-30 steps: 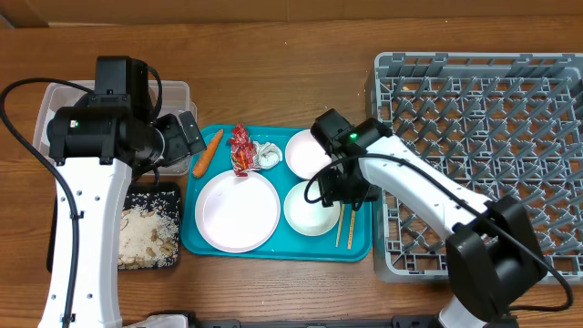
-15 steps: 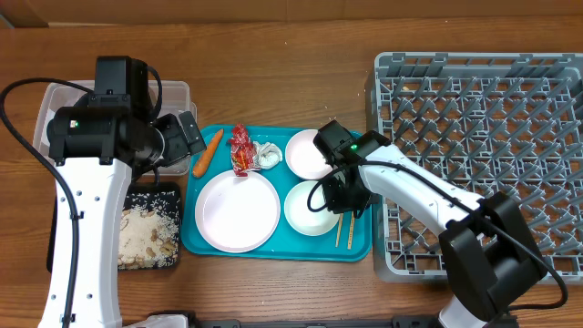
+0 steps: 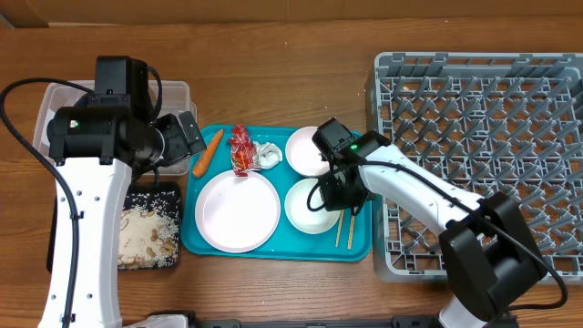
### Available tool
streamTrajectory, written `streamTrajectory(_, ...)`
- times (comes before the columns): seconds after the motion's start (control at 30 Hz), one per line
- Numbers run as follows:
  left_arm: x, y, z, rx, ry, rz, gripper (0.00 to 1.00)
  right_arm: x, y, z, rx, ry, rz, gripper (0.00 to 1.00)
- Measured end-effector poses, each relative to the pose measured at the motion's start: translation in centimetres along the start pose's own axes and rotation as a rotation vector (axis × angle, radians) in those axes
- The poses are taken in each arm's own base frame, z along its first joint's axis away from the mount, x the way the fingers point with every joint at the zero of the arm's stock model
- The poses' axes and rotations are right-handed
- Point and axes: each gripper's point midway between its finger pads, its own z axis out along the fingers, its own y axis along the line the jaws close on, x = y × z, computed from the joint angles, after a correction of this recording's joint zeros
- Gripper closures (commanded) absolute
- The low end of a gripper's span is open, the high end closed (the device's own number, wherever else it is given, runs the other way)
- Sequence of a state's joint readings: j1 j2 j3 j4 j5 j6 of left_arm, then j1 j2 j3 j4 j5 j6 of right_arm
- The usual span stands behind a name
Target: Sort waste into correct bins and load items into the dishwasher
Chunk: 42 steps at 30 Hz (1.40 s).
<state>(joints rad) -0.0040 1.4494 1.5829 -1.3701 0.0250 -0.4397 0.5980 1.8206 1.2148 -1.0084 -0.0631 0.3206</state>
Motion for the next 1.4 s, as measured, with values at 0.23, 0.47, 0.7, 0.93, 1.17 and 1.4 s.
streamTrajectory(0.23,0.0,0.0,0.0,0.0,0.0,0.0,0.0,1.7,-1.5,-4.1,0.068,-0.001,-0.003,0.96)
streamTrajectory(0.47,0.0,0.0,0.0,0.0,0.0,0.0,0.0,0.9,-6.3,-16.2,0.213,-0.383,0.171,0.96)
streamTrajectory(0.7,0.0,0.0,0.0,0.0,0.0,0.0,0.0,3.1,-19.4,-25.2,0.609,-0.733,0.674,0.96)
streamTrajectory(0.93,0.0,0.0,0.0,0.0,0.0,0.0,0.0,3.5,-27.8,-27.0,0.902,-0.802,0.987,0.96)
streamTrajectory(1.17,0.0,0.0,0.0,0.0,0.0,0.0,0.0,0.6,-32.6,-27.2,1.154,-0.823,1.018,0.96)
streamTrajectory(1.4,0.0,0.0,0.0,0.0,0.0,0.0,0.0,-0.9,-34.9,-25.6,1.227,-0.674,0.884,0.96)
